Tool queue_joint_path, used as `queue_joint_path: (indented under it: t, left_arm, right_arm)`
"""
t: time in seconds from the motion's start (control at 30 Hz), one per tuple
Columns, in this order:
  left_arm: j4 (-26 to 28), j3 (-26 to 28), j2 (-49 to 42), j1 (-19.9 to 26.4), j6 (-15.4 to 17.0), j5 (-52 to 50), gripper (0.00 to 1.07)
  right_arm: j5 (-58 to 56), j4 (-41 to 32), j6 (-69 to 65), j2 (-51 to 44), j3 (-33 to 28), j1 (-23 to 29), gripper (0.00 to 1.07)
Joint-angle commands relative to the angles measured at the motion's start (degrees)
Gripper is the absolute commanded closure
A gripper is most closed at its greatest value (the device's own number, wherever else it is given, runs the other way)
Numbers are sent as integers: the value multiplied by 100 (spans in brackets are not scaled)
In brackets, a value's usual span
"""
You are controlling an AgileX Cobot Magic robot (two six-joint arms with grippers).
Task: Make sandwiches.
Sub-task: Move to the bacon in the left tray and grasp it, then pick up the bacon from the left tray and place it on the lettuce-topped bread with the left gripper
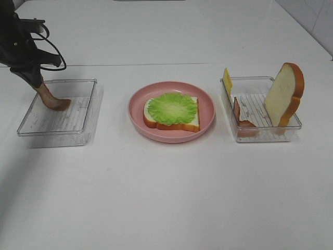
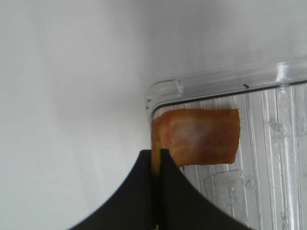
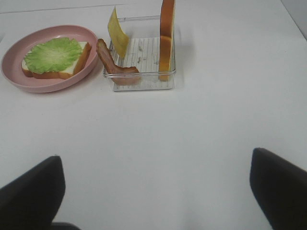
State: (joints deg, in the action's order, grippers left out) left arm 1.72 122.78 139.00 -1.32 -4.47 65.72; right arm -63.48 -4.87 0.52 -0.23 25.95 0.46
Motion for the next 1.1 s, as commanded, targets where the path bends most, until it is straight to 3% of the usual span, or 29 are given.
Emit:
queue_joint_path:
  t: [0.03,0.23,0.6,0.93,1.1]
  left_arm:
    - [-23,-29,-160,-11,-11,183,107]
    - [160,-29,-619,-11,-46,384,107]
    - [1220,-29,-1587,-206,-103,401,107]
    - [2441,-6,-1725,-1140,-160,195,107]
    - [3128,-6,-1610,-1856,-74,-361,107]
  right_arm:
    - [52,-11,46,-143,-6,-11,9]
    - [52,-11,46,-143,-6,-11,9]
    - [52,-11,46,-143,-6,-11,9]
    - [52,-11,46,-143,-6,-11,9]
    - [52,-11,46,-143,-6,-11,9]
